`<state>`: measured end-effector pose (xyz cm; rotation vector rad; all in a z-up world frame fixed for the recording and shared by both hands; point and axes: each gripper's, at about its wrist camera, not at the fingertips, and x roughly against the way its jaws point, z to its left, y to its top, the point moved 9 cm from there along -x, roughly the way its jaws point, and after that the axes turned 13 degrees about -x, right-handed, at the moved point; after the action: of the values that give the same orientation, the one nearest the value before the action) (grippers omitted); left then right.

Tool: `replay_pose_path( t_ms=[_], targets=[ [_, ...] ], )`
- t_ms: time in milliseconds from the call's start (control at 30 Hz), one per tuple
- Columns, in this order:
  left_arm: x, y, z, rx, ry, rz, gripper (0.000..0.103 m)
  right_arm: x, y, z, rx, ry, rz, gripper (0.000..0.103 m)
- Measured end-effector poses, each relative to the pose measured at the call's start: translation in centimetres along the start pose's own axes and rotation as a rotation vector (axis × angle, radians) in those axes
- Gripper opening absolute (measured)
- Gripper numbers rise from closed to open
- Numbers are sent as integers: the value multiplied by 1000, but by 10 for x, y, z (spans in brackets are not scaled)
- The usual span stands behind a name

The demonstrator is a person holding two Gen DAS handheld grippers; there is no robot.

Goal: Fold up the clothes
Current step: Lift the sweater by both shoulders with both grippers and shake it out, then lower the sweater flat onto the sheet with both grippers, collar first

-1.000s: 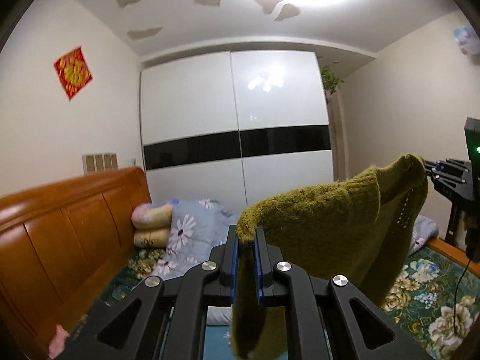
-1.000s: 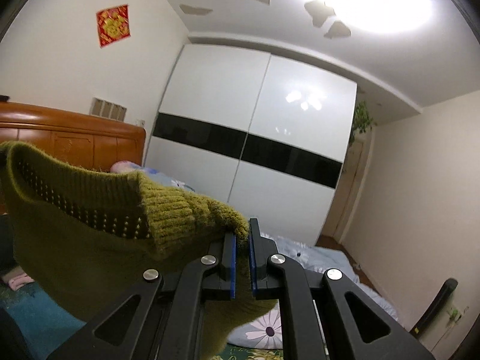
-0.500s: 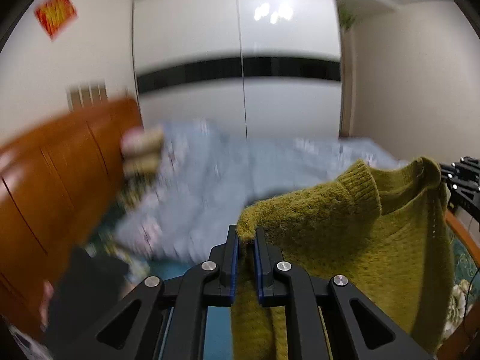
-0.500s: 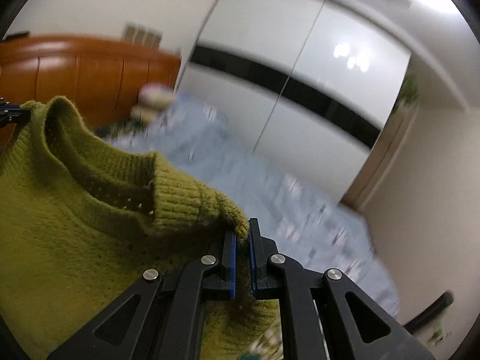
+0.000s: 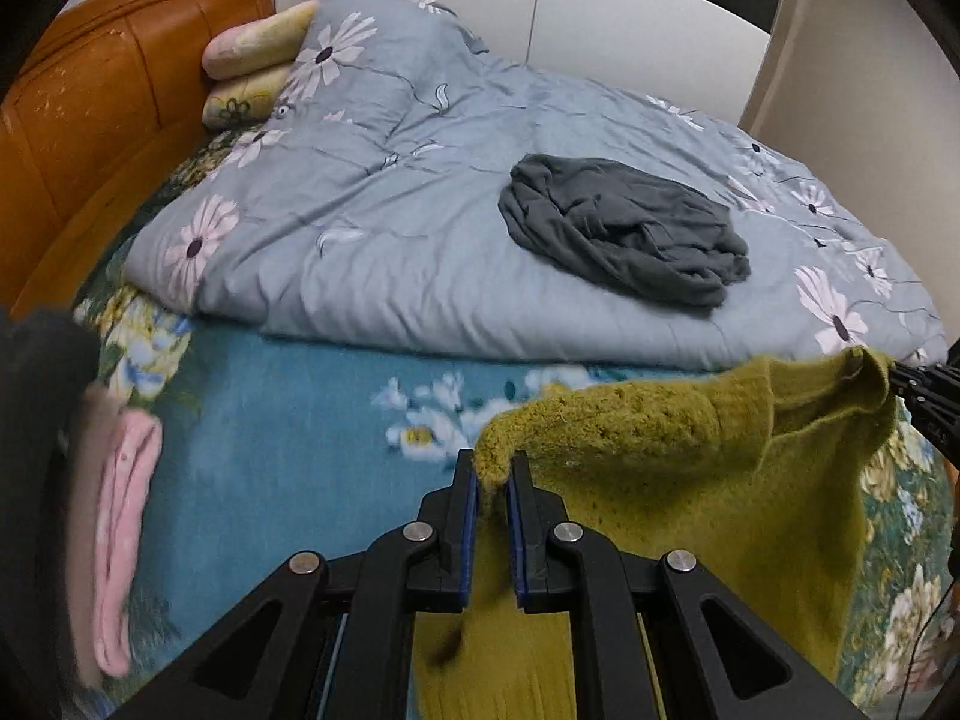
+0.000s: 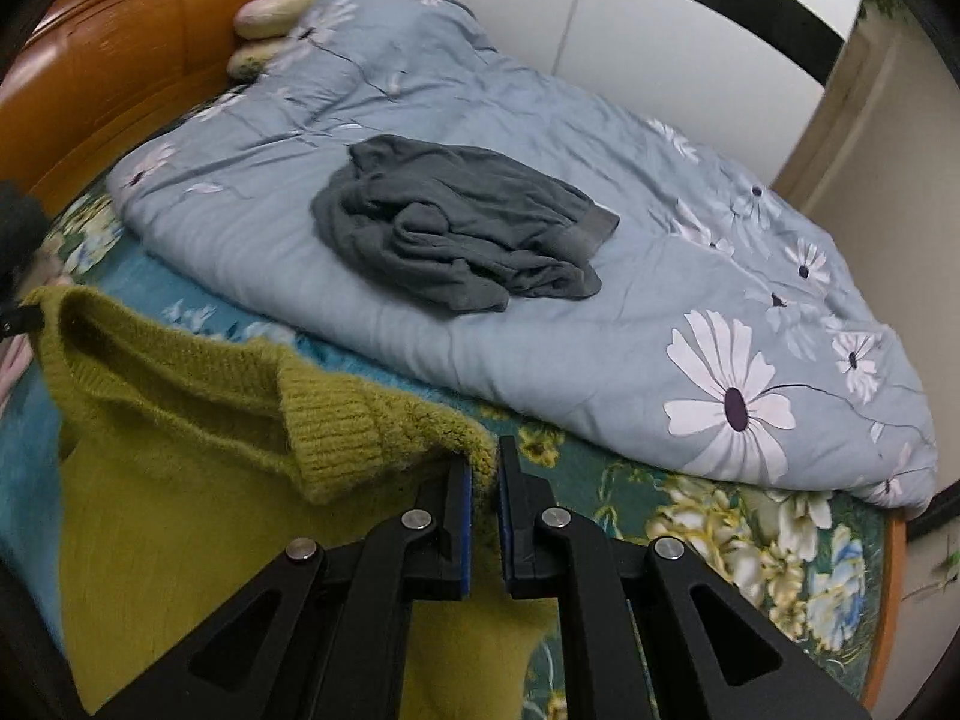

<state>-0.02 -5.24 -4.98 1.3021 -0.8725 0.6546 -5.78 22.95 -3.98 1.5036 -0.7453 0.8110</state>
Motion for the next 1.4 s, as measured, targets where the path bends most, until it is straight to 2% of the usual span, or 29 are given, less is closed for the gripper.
replay_pose_path(
  t_ms=[100, 200, 367, 533, 600, 633, 700, 733, 767, 800, 867, 967, 1067, 1167, 1300, 1333, 1367, 1400],
  targets=[
    [-21, 21, 8, -17, 12, 23, 10, -25, 18, 0, -15, -12, 31, 7],
    [-44, 35, 17, -26, 19, 56, 10, -50, 20, 1, -41, -12, 76, 7],
    [-99, 20, 28, 24, -17, 172, 10, -90, 6, 7, -61, -32, 154, 7],
    [-119, 8, 36, 103, -98, 184, 15, -116, -4, 11, -68, -64, 189, 8],
    [-118, 2, 42, 124, -94, 181, 21, -124, -8, 11, -82, -71, 190, 12],
    [-110, -5, 46, 135, -90, 167, 22, -124, -11, 10, -90, -74, 188, 19],
    [-95, -21, 53, 156, -85, 140, 26, -115, -17, 10, -115, -71, 156, 28],
    [-85, -35, 53, 169, -89, 127, 30, -102, -21, 10, -141, -41, 106, 29],
    [-75, -48, 54, 182, -93, 113, 40, -84, -26, 8, -178, -8, 48, 39],
    [-67, -62, 54, 200, -99, 104, 43, -69, -34, 4, -217, 19, 8, 48],
    [-64, -90, 52, 261, -125, 124, 43, -50, -57, -7, -298, 56, -16, 50],
    [-69, -127, 42, 347, -175, 171, 43, -36, -104, -26, -412, 83, 25, 50],
    [-72, -156, 26, 369, -199, 202, 43, -20, -149, -45, -488, 66, 55, 50],
    [-70, -167, 14, 354, -197, 208, 43, -10, -181, -62, -543, 46, 86, 50],
    [-69, -173, -3, 265, -138, 229, 40, -5, -210, -81, -603, 32, 117, 50],
    [-69, -173, -6, 251, -129, 235, 36, -4, -216, -85, -618, 29, 122, 50],
    [-69, -175, -7, 244, -125, 237, 23, -2, -220, -88, -634, 29, 124, 50],
    [-69, -177, -7, 235, -112, 240, 16, -1, -222, -90, -649, 34, 123, 50]
  ],
)
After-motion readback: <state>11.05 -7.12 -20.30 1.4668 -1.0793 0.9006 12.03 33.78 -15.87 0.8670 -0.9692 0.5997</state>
